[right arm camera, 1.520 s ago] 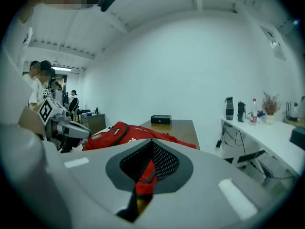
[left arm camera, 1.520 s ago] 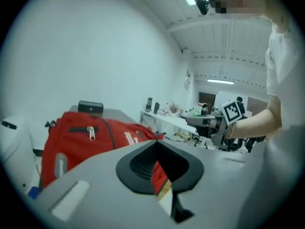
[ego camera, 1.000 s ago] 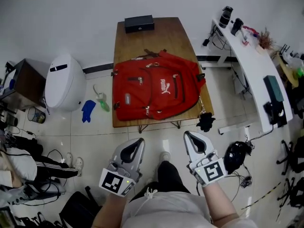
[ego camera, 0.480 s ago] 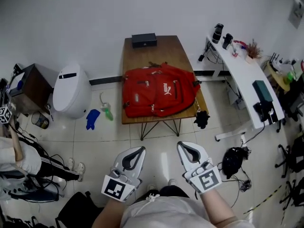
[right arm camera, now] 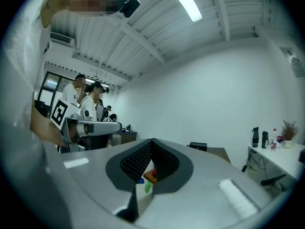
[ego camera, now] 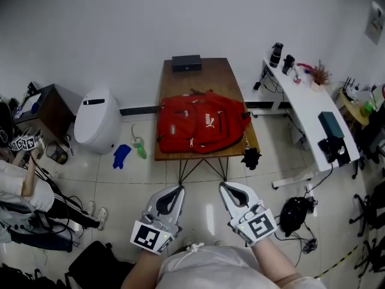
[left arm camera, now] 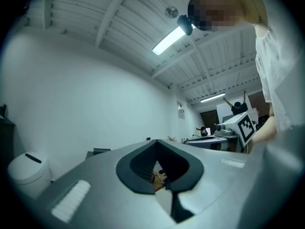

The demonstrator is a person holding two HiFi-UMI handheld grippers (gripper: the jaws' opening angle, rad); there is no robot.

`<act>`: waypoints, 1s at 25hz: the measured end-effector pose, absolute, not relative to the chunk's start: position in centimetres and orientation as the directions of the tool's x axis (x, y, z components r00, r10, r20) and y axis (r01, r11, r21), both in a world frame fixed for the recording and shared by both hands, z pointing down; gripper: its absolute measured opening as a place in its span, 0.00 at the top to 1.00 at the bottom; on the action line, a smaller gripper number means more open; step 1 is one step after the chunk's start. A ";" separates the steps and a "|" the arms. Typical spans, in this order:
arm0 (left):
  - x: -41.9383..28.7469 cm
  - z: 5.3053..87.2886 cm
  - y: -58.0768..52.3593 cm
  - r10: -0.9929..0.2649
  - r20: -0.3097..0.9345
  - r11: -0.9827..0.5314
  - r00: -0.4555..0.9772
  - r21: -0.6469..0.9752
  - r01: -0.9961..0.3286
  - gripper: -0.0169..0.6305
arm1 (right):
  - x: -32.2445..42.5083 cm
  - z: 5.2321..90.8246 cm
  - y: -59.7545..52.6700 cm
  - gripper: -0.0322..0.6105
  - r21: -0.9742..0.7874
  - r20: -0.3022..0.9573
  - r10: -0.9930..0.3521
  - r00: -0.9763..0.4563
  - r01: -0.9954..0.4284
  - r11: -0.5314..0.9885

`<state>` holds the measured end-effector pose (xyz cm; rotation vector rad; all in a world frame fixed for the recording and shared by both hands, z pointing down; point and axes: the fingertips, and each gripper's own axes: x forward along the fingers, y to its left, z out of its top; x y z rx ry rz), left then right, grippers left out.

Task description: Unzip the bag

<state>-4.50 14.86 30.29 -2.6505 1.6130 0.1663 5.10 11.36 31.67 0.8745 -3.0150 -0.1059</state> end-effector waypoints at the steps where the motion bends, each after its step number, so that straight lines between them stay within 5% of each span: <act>1: -4.0 30.2 14.9 -0.883 -0.110 -0.461 0.456 0.021 -0.887 0.96 | 5.4 31.5 11.4 0.94 0.066 -0.017 -0.531 -0.847 -0.531 0.845; 25: -1.5 31.2 12.6 -0.870 -0.040 -0.493 0.491 0.039 -0.869 0.96 | 7.4 31.4 9.2 0.94 0.045 -0.020 -0.518 -0.855 -0.519 0.854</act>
